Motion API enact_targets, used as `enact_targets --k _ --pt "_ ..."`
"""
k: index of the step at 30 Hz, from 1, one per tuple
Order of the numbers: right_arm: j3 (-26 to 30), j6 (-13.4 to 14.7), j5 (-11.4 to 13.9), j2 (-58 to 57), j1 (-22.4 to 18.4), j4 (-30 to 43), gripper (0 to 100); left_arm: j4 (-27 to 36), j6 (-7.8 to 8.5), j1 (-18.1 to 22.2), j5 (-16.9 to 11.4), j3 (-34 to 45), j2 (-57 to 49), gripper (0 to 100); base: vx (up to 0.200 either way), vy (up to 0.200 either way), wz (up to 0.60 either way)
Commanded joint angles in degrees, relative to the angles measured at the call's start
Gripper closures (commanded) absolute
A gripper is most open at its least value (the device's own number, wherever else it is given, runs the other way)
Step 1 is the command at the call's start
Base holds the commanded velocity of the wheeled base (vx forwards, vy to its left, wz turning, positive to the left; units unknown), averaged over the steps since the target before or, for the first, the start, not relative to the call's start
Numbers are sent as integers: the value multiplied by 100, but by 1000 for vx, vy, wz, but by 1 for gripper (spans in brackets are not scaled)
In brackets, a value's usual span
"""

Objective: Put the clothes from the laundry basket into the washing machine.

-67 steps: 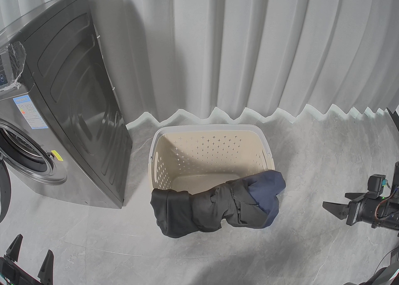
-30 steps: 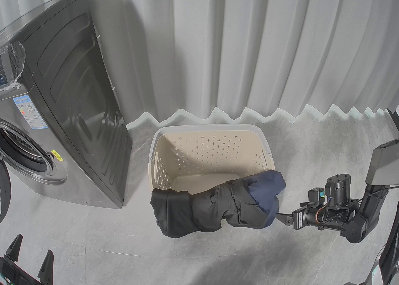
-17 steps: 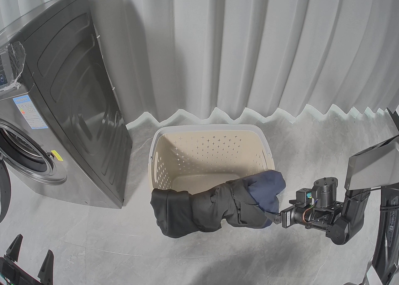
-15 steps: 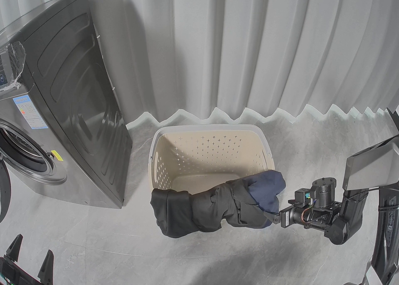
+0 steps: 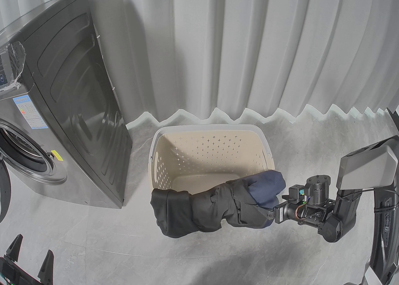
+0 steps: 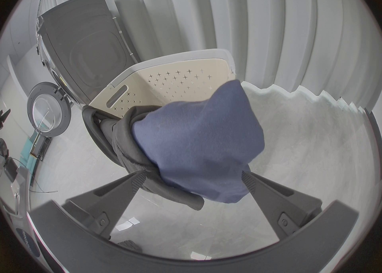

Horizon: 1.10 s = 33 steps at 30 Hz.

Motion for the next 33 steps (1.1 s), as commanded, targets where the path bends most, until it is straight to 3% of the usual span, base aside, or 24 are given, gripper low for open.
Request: enact_targets --k 1,3,4,11,27,28,33 --pt "-112 21 6 9 13 -24 0 -1 -11 1 -2 84 -104 0 0 0 0" --pt "-138 30 6 9 13 -76 0 -1 -11 1 -2 84 -104 0 0 0 0" --pt "-138 30 6 9 13 -94 100 -1 -11 1 -2 84 -104 0 0 0 0" --pt "-6 39 103 -61 48 -235 100 -1 -11 1 -2 84 -104 0 0 0 0" --pt "732 48 68 -861 -40 -349 100 -1 -11 1 7 84 -104 0 0 0 0" --pt "732 48 68 -861 -40 -349 0 -1 -11 1 -2 84 -104 0 0 0 0" --pt "618 144 50 -571 -92 -367 0 -1 -11 1 -2 84 -104 0 0 0 0"
